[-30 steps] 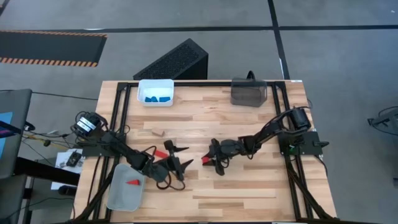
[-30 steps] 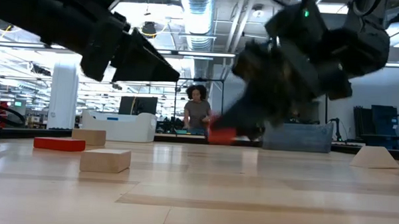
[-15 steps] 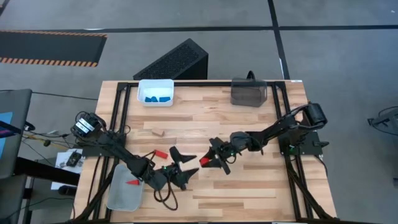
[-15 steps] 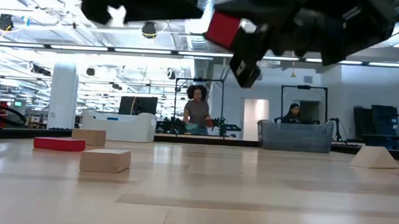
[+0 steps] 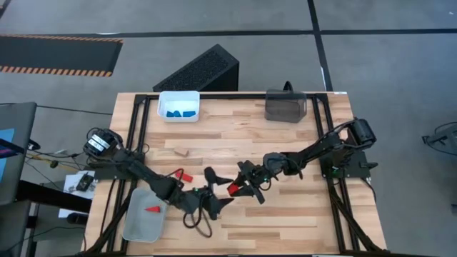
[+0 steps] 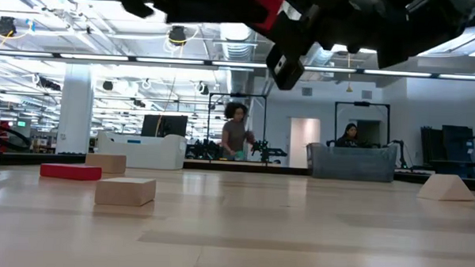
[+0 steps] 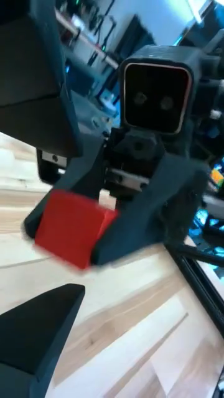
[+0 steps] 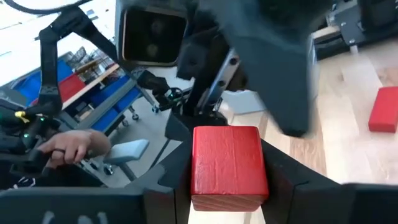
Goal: Sort & place blocks by color
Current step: Put the bottom red block into the gray bin
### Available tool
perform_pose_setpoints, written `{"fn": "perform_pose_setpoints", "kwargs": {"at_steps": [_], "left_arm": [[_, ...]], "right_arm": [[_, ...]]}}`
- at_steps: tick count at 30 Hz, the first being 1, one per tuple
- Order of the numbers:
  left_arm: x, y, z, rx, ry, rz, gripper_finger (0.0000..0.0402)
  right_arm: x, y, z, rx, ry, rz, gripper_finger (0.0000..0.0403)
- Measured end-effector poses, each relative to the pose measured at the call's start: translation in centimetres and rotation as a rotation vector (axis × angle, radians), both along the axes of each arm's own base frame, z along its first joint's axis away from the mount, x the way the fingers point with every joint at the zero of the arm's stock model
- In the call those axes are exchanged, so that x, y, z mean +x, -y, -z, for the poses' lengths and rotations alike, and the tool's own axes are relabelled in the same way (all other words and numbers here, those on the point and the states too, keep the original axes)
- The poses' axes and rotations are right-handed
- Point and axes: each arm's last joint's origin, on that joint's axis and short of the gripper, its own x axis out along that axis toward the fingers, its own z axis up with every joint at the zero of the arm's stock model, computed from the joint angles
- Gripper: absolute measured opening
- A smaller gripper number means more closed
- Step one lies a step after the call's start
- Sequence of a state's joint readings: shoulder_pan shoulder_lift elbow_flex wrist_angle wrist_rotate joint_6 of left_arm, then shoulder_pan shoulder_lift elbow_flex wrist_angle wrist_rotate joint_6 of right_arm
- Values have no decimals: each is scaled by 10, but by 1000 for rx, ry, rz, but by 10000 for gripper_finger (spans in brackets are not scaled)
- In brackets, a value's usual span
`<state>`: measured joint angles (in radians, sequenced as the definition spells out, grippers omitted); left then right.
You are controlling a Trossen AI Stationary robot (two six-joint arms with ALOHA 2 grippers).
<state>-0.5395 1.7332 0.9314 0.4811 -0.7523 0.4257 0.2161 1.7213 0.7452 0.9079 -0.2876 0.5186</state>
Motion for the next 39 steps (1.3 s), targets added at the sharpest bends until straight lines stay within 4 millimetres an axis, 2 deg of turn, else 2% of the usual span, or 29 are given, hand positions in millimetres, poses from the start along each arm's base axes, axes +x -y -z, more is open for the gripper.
{"fn": "perform_pose_setpoints", "kwargs": {"at_steps": [4,7,10,17,18,22,26,30,34,39], "left_arm": [[7,-11,0,-27,-4,17,329],[9,-15,1,-23,-17,32,301],[10,-16,1,-25,-21,37,256],[9,-16,1,9,-17,14,118],[8,-15,1,1,-12,0,110],[3,-7,1,-24,12,-55,110],[-8,5,0,-27,64,-206,107],[-27,17,-4,19,81,-338,107],[-46,24,-14,6,139,-429,117],[-76,28,-31,-117,186,-423,107]], "right_arm": [[0,0,2,-26,-13,-9,150],[0,1,3,-31,-13,-8,150],[0,3,3,-33,-11,-13,157],[0,5,4,-76,-5,-18,161],[0,5,5,-103,3,-22,163],[1,6,6,-219,43,-21,181],[1,11,12,-323,48,0,217],[3,20,11,-388,56,92,246],[5,33,14,-422,11,223,254],[6,47,18,-389,-70,299,255]]}}
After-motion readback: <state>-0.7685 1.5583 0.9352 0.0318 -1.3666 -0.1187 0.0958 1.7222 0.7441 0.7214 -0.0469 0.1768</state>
